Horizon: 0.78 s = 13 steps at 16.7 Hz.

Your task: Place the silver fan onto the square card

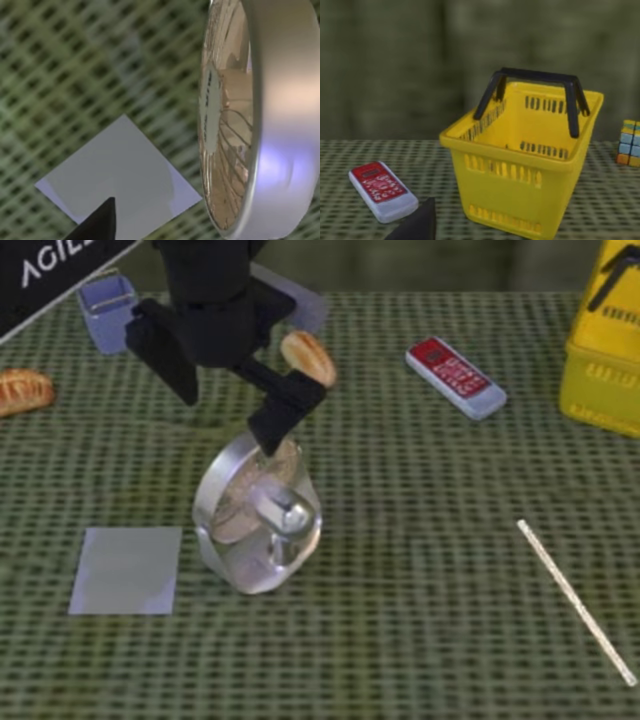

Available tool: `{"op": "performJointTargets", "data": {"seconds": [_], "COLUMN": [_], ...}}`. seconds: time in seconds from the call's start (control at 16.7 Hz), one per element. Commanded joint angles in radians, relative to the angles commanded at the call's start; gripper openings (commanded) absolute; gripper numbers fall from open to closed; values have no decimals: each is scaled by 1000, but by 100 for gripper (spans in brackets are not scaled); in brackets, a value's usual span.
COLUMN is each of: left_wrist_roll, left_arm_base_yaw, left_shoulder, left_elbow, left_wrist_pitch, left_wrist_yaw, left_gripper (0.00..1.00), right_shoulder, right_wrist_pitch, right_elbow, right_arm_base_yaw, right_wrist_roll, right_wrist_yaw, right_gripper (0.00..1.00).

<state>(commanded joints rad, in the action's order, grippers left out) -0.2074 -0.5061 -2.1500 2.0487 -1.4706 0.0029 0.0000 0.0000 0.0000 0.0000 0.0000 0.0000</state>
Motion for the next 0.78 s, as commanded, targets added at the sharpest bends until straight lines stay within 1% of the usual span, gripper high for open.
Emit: {"op": "performJointTargets", "data": {"seconds": [0.24,0.54,0.78], "left_wrist_roll": [-2,-2,-2], "left_arm_base_yaw": [2,2,2], "left_shoulder": [3,9,9], "left_elbow": [-20,-185,-212], "left_wrist_pitch": [20,176,203], "left_wrist_yaw": [0,0,0], "left_gripper": [100,100,100], "right_shoulder": [0,0,0], "right_wrist_pitch": [0,0,0], "right_elbow": [0,0,0], "right_arm_base_yaw": [0,0,0], "right_wrist_roll": [0,0,0], "right_wrist_yaw": [0,0,0], "right_gripper": [100,100,100]}}
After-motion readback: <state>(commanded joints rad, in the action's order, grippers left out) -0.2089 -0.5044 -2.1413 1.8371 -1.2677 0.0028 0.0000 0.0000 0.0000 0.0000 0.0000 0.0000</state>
